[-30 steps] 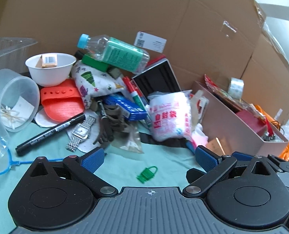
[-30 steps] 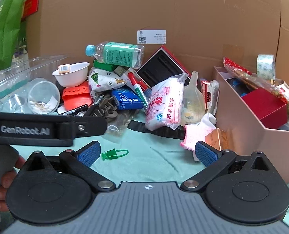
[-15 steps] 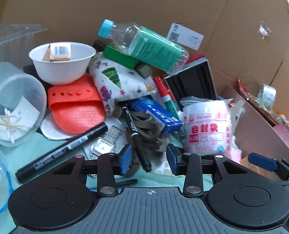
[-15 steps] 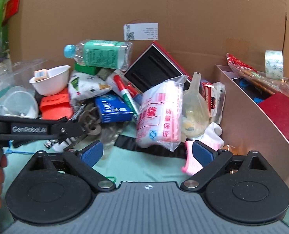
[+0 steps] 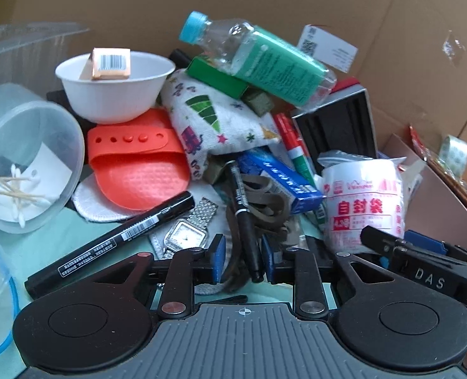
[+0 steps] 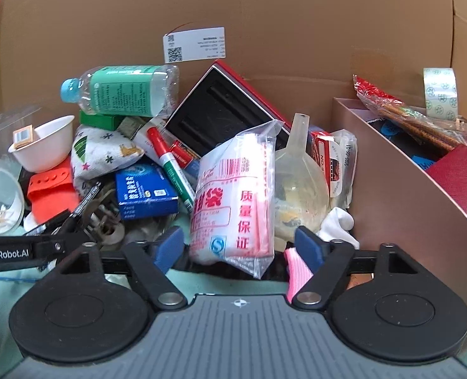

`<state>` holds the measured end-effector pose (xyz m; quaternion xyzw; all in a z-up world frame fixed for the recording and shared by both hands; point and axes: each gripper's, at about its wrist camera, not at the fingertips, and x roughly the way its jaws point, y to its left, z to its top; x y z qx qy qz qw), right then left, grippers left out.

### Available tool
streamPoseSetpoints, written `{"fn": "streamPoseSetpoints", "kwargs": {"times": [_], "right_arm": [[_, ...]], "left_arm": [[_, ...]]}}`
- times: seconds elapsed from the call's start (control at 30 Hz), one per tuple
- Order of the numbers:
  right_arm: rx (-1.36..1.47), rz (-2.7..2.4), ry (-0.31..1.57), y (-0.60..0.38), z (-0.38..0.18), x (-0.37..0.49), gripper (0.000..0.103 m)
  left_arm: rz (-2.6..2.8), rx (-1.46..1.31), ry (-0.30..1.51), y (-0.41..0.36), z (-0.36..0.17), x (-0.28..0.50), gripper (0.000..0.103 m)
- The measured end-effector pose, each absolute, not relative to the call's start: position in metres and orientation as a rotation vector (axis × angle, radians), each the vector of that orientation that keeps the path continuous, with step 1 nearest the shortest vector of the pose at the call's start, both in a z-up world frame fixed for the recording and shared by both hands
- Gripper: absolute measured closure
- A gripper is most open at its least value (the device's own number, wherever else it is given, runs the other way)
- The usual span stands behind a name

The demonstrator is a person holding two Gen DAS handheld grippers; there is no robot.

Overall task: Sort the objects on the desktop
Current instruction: 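Grasp the black marker with the left gripper while the right gripper grasps the pink zip bag, then lift the black marker and the pink zip bag off the table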

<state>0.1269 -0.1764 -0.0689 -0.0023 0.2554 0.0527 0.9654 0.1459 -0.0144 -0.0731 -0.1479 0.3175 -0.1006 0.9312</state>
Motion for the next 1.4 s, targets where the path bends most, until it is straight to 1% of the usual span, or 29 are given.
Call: {"fn": "streamPoseSetpoints", "kwargs": {"times": [0.03,0.1,0.17,0.27,0.5,0.67,0.87,0.93,0.97,1.0,1.03,1.07,1.1,1.17,1.23,1.3,1.37,1.4], "right_arm": [[-0.006,0.113,0.526,-0.176,-0.070,0.129,0.052],[-0.010,0.112,0.526,-0.175,-0.069,0.129,0.055],[-0.004,0.116,0.515,-0.176,-0.067,0.125,0.066],[0.038,0.145,0.502,-0.180,-0.061,0.115,0.079],[0.055,0.195,0.497,-0.185,-0.047,0.078,0.088],[0.022,0.232,0.487,-0.186,-0.037,0.037,0.101],[-0.012,0.273,0.506,-0.191,-0.034,0.000,0.103],[-0.019,0.268,0.505,-0.192,-0.036,-0.005,0.101],[-0.021,0.255,0.504,-0.192,-0.038,-0.005,0.093],[-0.024,0.242,0.506,-0.193,-0.039,-0.004,0.083],[-0.027,0.231,0.504,-0.193,-0.040,-0.004,0.059],[-0.029,0.221,0.494,-0.193,-0.041,-0.004,0.044],[-0.036,0.215,0.485,-0.193,-0.041,-0.003,0.043],[-0.046,0.208,0.478,-0.191,-0.041,0.002,0.044],[-0.039,0.209,0.481,-0.190,-0.040,0.010,0.044],[-0.025,0.222,0.486,-0.188,-0.041,0.019,0.039],[0.008,0.242,0.504,-0.184,-0.042,0.031,0.027],[0.023,0.256,0.516,-0.182,-0.043,0.038,0.024]], "left_arm": [[-0.208,-0.303,0.656,-0.014,-0.074,0.146,0.087],[-0.198,-0.291,0.654,-0.013,-0.072,0.144,0.092],[-0.190,-0.288,0.647,-0.012,-0.068,0.140,0.094],[-0.192,-0.295,0.635,-0.009,-0.061,0.129,0.096],[-0.237,-0.261,0.596,-0.006,-0.045,0.079,0.097],[-0.294,-0.253,0.622,-0.006,-0.043,0.038,0.097],[-0.332,-0.220,0.681,-0.012,-0.056,-0.005,0.097],[-0.335,-0.203,0.693,-0.016,-0.062,-0.012,0.094],[-0.335,-0.203,0.695,-0.017,-0.064,-0.013,0.089],[-0.336,-0.208,0.696,-0.018,-0.065,-0.013,0.071],[-0.331,-0.214,0.695,-0.019,-0.066,-0.013,0.068],[-0.327,-0.211,0.690,-0.020,-0.066,-0.012,0.067],[-0.328,-0.202,0.689,-0.022,-0.066,-0.010,0.064],[-0.331,-0.189,0.689,-0.026,-0.067,-0.005,0.062],[-0.346,-0.184,0.698,-0.031,-0.068,-0.001,0.056],[-0.366,-0.179,0.703,-0.036,-0.069,0.002,0.054],[-0.376,-0.154,0.700,-0.043,-0.071,0.005,0.051],[-0.376,-0.137,0.693,-0.045,-0.072,0.005,0.051]]}}
